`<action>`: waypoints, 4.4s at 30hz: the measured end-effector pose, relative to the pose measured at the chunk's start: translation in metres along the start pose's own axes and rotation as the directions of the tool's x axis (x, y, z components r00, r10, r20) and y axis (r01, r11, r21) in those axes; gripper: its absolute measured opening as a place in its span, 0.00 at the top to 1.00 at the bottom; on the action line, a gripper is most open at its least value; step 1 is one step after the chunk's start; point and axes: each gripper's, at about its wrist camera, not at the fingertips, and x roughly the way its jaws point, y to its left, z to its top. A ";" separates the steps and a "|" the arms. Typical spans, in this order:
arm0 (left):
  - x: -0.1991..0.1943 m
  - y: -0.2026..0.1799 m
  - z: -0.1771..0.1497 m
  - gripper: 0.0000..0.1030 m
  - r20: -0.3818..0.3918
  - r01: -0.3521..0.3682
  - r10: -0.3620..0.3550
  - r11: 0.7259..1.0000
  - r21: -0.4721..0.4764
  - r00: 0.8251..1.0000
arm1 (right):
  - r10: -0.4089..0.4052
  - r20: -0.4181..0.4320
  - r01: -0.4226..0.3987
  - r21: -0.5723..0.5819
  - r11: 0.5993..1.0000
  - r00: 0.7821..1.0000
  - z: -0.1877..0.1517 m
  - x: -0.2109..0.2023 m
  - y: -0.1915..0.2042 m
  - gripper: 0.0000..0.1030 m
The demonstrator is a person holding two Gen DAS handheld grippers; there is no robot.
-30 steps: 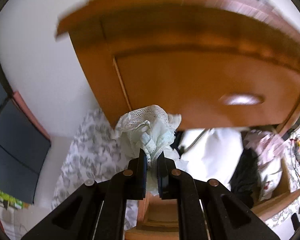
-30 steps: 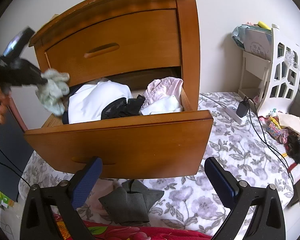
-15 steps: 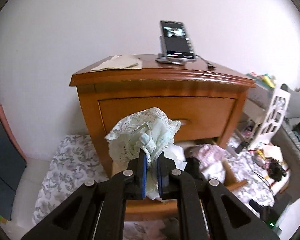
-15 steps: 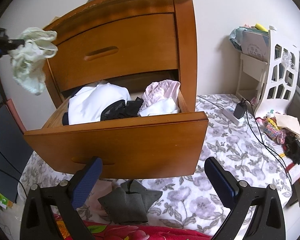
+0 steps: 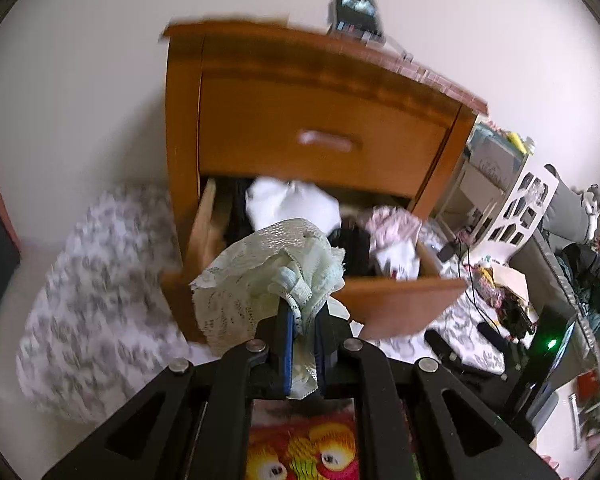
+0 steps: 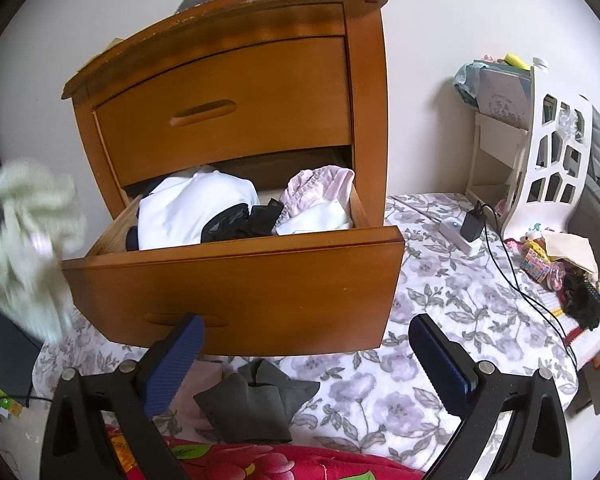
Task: Take underwear out of drawer
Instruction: 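Lift the pale green lace garment out of the drawer with the left gripper, then lower the lace garment onto the bedspread beside the grey garment, open left gripper, then raise the left gripper away while the right gripper reaches toward the drawer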
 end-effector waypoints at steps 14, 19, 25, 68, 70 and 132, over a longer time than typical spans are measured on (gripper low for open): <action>0.094 -0.009 -0.058 0.90 -0.244 -0.017 0.016 1.000 -0.005 0.970 | -0.004 0.007 0.004 -0.002 1.000 1.000 -0.001 -0.003 -0.001 0.00; 0.122 -0.008 -0.070 0.90 -0.310 -0.049 0.048 0.999 0.006 0.950 | -0.003 0.002 0.003 -0.001 1.000 1.000 -0.002 -0.002 -0.001 0.00; 0.137 -0.012 -0.071 0.90 -0.342 -0.062 0.068 0.998 0.028 0.937 | -0.004 -0.002 0.004 -0.008 1.000 1.000 -0.003 -0.001 0.000 0.00; 0.066 0.020 -0.044 0.02 0.055 -0.206 0.207 0.978 -0.018 0.977 | 0.003 -0.038 -0.005 -0.050 0.999 0.999 -0.006 0.007 0.007 0.00; 0.064 0.021 -0.045 0.02 0.076 -0.197 0.198 0.980 -0.019 0.977 | 0.015 -0.032 -0.017 -0.049 0.999 0.999 -0.006 0.006 0.007 0.00; 0.058 0.023 -0.056 0.02 0.153 -0.216 0.217 0.976 -0.018 0.964 | 0.203 -0.064 -0.213 -0.262 0.941 0.977 0.138 0.008 0.040 0.00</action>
